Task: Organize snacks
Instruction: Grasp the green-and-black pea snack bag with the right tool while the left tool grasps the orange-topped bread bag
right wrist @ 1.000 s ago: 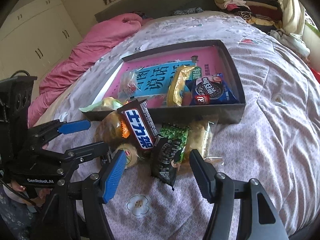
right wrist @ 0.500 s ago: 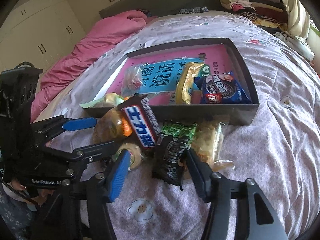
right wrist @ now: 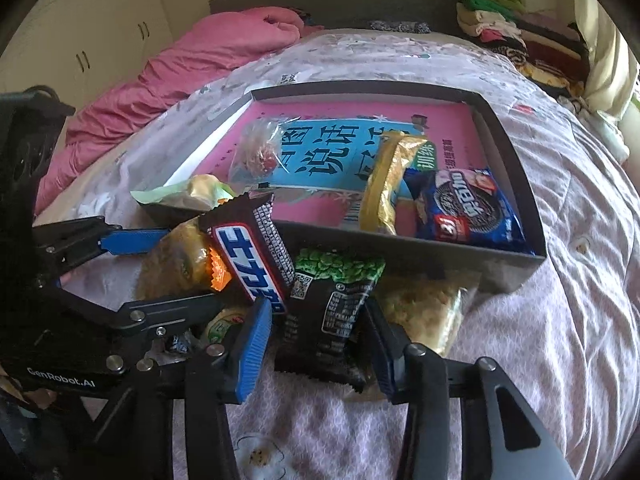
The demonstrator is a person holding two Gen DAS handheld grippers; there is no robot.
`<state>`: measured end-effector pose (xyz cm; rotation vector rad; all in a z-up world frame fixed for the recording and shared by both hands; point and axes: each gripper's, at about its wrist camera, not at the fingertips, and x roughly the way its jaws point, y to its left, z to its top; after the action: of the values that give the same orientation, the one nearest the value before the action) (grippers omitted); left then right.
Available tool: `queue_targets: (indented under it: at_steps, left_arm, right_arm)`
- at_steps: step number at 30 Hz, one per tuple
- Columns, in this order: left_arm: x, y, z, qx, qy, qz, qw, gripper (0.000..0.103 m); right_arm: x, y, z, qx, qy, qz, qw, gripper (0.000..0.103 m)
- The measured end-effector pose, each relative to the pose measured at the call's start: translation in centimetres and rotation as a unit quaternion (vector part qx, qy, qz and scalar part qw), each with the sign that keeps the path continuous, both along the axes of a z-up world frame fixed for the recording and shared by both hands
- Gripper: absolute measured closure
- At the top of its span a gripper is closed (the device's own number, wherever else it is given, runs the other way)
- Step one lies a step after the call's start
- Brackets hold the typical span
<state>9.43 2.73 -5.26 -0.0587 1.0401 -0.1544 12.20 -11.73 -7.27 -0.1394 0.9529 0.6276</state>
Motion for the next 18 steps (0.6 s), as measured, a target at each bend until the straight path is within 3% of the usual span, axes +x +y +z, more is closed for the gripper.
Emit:
queue_targets:
  at_steps: [4,6,11,18]
  left_arm:
    - [0.1,0.6,-0.3,-0.018,0.006,0.007,0.9998,0.021]
    - [0.0,0.6,-0.2,-0.021,0.005,0.007,0.9997,0.022]
    - [0.0,0.6,-0.4,-0.021,0.007,0.009,0.9997,0.036]
    - [-0.2,1.3,-0.4,-0.034,0.005,0.020,0.9992,0.048]
  right_arm:
    - [0.1,0.5,-0.3,-0.012,-0.012,0.010,1.000,0.057]
    - [0.1,0.5,-0.4,-0.015,-0.013,0.010,1.000,0.064]
    - [0.4,-0.5,-0.4,0.013,0.005,0.009,1.000,0.067]
    - [-0.5,-1.8,0.2,0.035,0.010,0.006,0.999,0.068]
